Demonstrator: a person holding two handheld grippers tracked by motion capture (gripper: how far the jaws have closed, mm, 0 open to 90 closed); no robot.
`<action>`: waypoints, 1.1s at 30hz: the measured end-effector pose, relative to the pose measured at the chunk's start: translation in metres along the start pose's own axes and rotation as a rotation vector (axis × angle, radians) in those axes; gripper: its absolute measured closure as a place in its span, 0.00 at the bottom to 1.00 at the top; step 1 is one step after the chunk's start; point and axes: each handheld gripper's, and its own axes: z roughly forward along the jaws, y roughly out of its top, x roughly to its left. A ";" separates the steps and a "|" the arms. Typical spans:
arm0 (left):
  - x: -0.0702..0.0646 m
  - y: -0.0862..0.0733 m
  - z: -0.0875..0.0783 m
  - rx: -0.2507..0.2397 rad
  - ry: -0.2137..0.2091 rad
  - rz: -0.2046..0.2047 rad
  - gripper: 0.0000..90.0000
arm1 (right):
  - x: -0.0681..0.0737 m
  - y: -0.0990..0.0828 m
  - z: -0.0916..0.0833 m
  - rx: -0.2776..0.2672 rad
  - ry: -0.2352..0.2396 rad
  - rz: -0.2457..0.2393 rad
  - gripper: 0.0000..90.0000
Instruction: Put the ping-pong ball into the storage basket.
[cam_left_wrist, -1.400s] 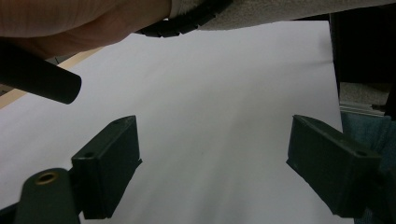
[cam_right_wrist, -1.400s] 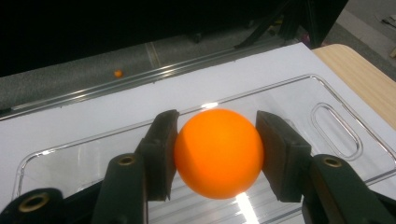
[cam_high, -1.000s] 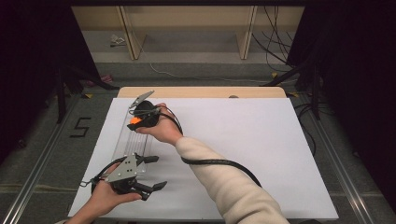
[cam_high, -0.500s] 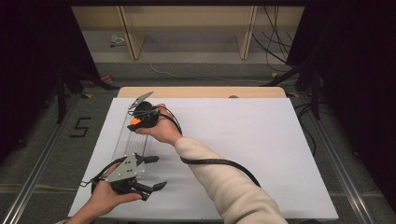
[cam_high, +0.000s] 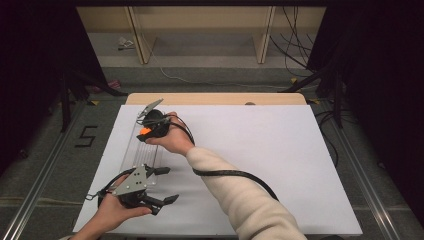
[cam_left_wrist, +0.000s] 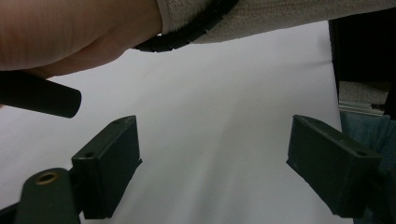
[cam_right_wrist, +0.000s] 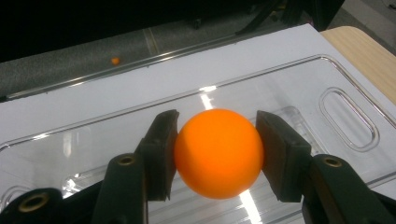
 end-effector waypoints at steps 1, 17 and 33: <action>0.000 0.000 0.000 0.000 0.000 0.000 0.18 | 0.000 0.000 0.000 -0.002 0.000 0.002 0.57; 0.000 0.000 0.000 0.000 0.000 0.000 0.18 | 0.001 -0.002 0.005 0.010 0.003 -0.004 0.57; 0.000 0.000 0.000 0.000 -0.002 0.000 0.18 | 0.001 -0.004 0.008 0.020 0.006 -0.001 0.57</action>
